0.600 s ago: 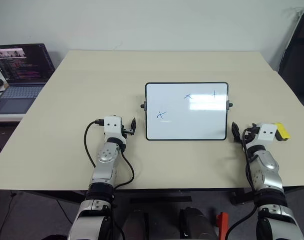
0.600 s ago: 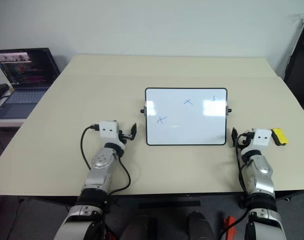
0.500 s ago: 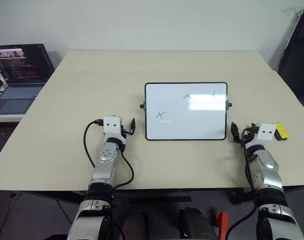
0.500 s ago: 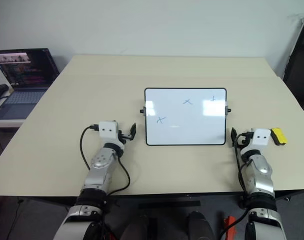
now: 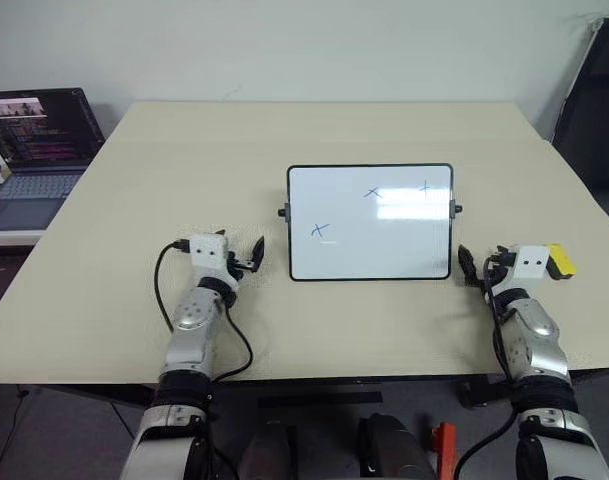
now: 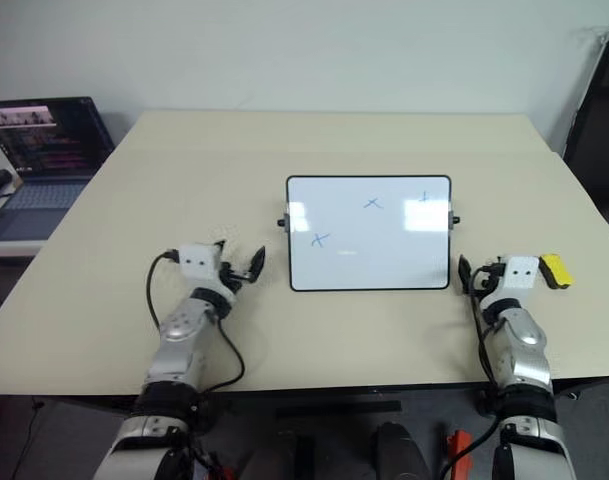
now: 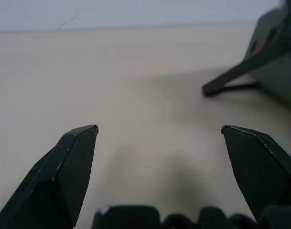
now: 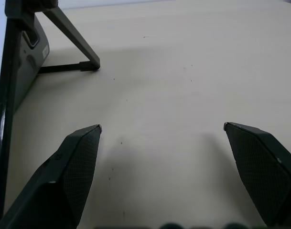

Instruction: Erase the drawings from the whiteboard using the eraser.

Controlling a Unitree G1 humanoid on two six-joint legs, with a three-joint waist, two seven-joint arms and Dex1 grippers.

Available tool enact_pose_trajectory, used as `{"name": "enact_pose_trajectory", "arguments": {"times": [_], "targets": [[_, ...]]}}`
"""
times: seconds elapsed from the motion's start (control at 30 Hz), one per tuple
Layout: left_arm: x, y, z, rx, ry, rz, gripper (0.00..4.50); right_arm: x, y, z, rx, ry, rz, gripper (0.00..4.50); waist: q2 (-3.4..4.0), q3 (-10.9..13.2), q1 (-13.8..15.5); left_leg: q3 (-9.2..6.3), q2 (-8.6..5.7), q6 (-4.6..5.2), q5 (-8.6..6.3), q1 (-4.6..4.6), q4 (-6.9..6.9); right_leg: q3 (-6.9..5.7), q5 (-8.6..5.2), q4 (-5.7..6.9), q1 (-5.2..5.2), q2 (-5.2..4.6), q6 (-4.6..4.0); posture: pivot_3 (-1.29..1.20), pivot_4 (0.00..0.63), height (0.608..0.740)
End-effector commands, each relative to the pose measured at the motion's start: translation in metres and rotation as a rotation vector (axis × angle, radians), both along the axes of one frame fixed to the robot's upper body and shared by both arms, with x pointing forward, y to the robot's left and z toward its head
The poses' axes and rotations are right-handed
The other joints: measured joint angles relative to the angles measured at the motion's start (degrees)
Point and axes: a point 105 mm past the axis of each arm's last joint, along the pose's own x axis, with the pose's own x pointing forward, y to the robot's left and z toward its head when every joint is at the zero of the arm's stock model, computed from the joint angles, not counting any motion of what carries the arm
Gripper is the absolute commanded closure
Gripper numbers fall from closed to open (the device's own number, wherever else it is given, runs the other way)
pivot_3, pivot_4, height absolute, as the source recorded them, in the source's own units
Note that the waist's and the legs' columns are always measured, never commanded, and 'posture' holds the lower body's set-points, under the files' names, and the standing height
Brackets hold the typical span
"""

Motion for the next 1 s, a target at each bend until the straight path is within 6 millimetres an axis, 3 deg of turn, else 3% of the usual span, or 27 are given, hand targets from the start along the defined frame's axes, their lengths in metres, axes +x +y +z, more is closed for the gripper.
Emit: {"name": "enact_pose_trajectory", "arguments": {"times": [0.03,0.1,0.17,0.23,0.3,0.4,0.57,0.77,1.0], "targets": [[-0.022,-0.004,0.055,0.005,-0.068,-0.281,0.00,-0.005,-0.018,0.025,-0.009,-0.052,-0.018,0.01,0.05,0.0,-0.1,0.00,0.01,0.00,0.00,-0.02,-0.01,0.00,0.00,0.00,-0.01,0.01,-0.01,0.00,0.150,0.740],[-0.032,-0.012,0.067,0.050,-0.029,-0.417,0.00,-0.007,-0.026,0.030,-0.015,-0.055,-0.025,0.01,0.07,0.0,-0.1,0.02,-0.01,0.00,0.00,-0.01,-0.01,0.02,-0.01,-0.02,0.00,-0.01,0.00,0.00,0.150,0.740],[-0.056,-0.044,0.090,0.113,0.020,-0.732,0.00,-0.013,-0.029,0.033,-0.031,-0.045,0.008,0.01,0.05,0.0,0.0,0.02,-0.01,0.00,0.00,0.00,-0.01,0.02,-0.01,-0.05,0.02,-0.01,0.00,0.00,0.150,0.740],[-0.070,-0.068,0.097,0.131,0.057,-0.907,0.00,-0.017,-0.033,0.034,-0.039,-0.033,0.025,0.01,0.05,0.0,0.5,-0.04,-0.01,0.00,0.00,-0.04,0.00,-0.06,-0.02,-0.08,0.02,0.00,-0.01,0.00,0.150,0.740],[-0.072,-0.091,0.092,0.161,0.069,-0.988,0.00,-0.018,-0.041,0.036,-0.051,-0.031,0.017,0.01,0.06,0.0,0.6,-0.03,-0.02,0.00,0.00,-0.02,0.02,-0.06,-0.02,-0.13,0.10,-0.01,0.01,0.00,0.150,0.740],[-0.066,-0.133,0.089,0.140,0.040,-1.078,0.00,-0.020,-0.059,0.058,-0.050,-0.083,-0.021,0.01,0.13,0.0,0.5,0.04,-0.04,0.00,0.00,0.01,0.04,0.03,-0.01,-0.13,0.12,-0.01,0.02,0.00,0.150,0.740],[-0.065,-0.175,0.082,0.107,0.019,-1.152,0.00,-0.022,-0.096,0.077,-0.096,-0.080,-0.102,0.01,0.13,0.0,-0.3,0.07,-0.02,0.01,0.00,-0.01,0.03,0.09,-0.01,-0.13,0.03,0.04,0.00,0.00,0.150,0.740],[-0.067,-0.192,0.077,0.071,0.013,-1.190,0.00,-0.015,-0.118,0.075,-0.114,0.000,-0.095,0.01,0.12,0.0,-0.9,0.13,-0.02,0.02,0.00,0.01,0.03,0.16,-0.02,-0.13,0.04,0.07,0.00,0.00,0.150,0.740],[-0.076,-0.181,0.065,0.103,0.054,-1.185,0.00,-0.011,-0.126,0.052,-0.094,0.121,-0.040,0.01,0.12,0.1,-1.1,0.17,-0.02,0.02,0.00,0.03,0.02,0.22,-0.02,-0.15,0.04,0.07,0.00,0.00,0.150,0.740]]}}
